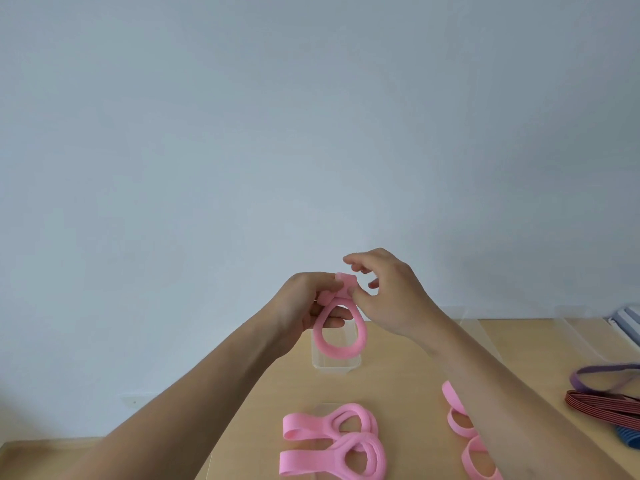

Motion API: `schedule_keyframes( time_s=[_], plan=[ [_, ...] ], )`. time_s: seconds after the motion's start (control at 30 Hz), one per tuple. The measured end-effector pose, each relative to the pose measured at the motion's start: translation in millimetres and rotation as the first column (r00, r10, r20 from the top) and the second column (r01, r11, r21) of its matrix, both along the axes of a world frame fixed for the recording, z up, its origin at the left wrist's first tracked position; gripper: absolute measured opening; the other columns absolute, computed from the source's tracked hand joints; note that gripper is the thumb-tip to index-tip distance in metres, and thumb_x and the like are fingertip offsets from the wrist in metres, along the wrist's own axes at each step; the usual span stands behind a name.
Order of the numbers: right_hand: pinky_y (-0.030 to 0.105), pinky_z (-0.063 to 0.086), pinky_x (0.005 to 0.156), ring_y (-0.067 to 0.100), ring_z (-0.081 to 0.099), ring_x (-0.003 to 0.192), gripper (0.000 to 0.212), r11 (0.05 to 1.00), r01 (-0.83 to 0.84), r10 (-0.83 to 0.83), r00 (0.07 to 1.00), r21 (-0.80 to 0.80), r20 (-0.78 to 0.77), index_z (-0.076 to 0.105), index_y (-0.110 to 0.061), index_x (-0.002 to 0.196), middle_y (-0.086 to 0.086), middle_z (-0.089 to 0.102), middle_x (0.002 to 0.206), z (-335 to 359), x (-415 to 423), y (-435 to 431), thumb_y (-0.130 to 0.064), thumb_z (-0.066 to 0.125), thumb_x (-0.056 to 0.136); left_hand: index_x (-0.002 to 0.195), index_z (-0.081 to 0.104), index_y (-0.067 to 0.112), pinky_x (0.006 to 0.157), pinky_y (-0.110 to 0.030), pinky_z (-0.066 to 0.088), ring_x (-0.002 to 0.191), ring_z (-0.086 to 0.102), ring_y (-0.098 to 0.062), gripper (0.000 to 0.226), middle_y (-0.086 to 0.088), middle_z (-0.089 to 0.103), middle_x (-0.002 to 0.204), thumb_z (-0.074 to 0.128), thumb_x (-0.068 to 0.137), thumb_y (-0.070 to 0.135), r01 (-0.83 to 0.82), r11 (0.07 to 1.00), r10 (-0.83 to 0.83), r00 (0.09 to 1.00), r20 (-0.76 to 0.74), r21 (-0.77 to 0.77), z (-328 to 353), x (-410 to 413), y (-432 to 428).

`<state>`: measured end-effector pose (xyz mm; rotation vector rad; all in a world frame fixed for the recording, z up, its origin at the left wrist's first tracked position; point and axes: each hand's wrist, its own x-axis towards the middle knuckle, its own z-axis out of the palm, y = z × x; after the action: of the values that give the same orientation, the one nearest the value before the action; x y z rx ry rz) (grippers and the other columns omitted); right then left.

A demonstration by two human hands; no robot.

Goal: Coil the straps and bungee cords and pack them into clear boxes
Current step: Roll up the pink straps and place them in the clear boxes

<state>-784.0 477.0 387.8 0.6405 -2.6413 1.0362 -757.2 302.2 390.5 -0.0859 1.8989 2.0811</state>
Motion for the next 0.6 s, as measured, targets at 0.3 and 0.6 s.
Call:
schedule_keyframes(
  time_s=[0.3,0.6],
  plan=[
    [0.011,0.044,0.079,-0.001,0.059,0.098,0.014,0.998,-0.036,0.032,0.997,0.055,0.064,0.071,-0.024,0.101,-0.018,0.07,0.099,-7,4,-6,-0.018,0.063,0.091,0.114,0.076,-0.001,0.1,-0.042,0.057,0.104,0.073,-0.032,0.03,-0.023,0.073,0.119,0.055,0.096,0.01,0.045,0.991,-0.057,0.994,0.09,0.128,-18,4,-10],
    [0.026,0.054,0.08,0.004,0.063,0.093,0.013,1.0,0.013,-0.012,0.999,-0.008,0.044,0.071,-0.022,0.097,-0.017,0.069,0.092,-14,9,-26,-0.014,0.07,0.087,0.114,0.078,0.006,0.105,-0.053,0.051,0.103,0.07,-0.039,0.03,-0.022,0.069,0.129,0.06,0.093,0.016,-0.005,0.971,-0.049,0.974,0.22,0.238,-33,9,-27]
  ],
)
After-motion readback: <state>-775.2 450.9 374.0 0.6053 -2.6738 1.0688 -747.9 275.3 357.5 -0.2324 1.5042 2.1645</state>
